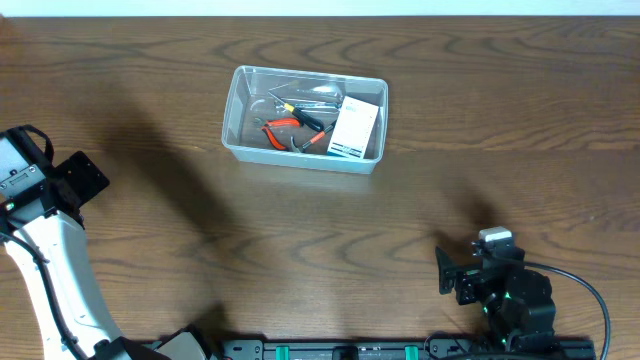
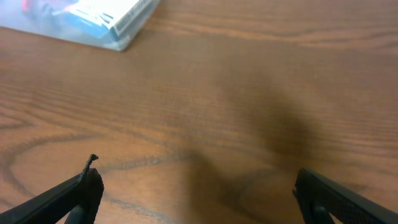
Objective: Pack container
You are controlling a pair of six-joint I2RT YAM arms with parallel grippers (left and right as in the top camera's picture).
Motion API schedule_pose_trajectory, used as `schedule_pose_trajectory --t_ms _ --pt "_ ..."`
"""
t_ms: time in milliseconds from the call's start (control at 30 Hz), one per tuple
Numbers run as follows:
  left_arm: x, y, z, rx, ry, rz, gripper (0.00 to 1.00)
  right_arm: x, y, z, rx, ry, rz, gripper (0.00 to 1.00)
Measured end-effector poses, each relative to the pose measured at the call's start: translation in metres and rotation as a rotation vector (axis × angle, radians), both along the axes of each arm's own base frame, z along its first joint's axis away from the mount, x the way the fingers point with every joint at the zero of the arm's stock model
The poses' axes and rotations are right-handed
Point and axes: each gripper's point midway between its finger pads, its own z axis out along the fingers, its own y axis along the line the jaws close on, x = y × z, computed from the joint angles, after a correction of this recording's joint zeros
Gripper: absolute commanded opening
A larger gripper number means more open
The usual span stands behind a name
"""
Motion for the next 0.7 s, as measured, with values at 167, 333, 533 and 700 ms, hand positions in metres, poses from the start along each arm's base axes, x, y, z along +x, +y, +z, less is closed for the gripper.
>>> schedule_pose_trajectory --t_ms 167,333,533,700 --pt "0.0000 0.0000 -0.0001 0.000 0.000 0.000 0.98 0.0000 0.0001 -0.0093 0.000 0.018 -0.002 0.99" --pt "0.0001 -0.0001 0.0000 0.000 0.000 0.000 0.98 0.0011 0.0003 -0.0090 0.002 0.013 -0.002 0.99" --pt "0.0001 -0.0001 -0.0001 0.000 0.000 0.000 0.98 0.0012 0.0003 -0.0089 0.002 0.012 -0.002 0.99" --pt "0.0001 -0.0001 -0.0001 0.000 0.000 0.000 0.98 0.0012 0.0002 -0.0089 0.001 0.012 -0.002 0.99"
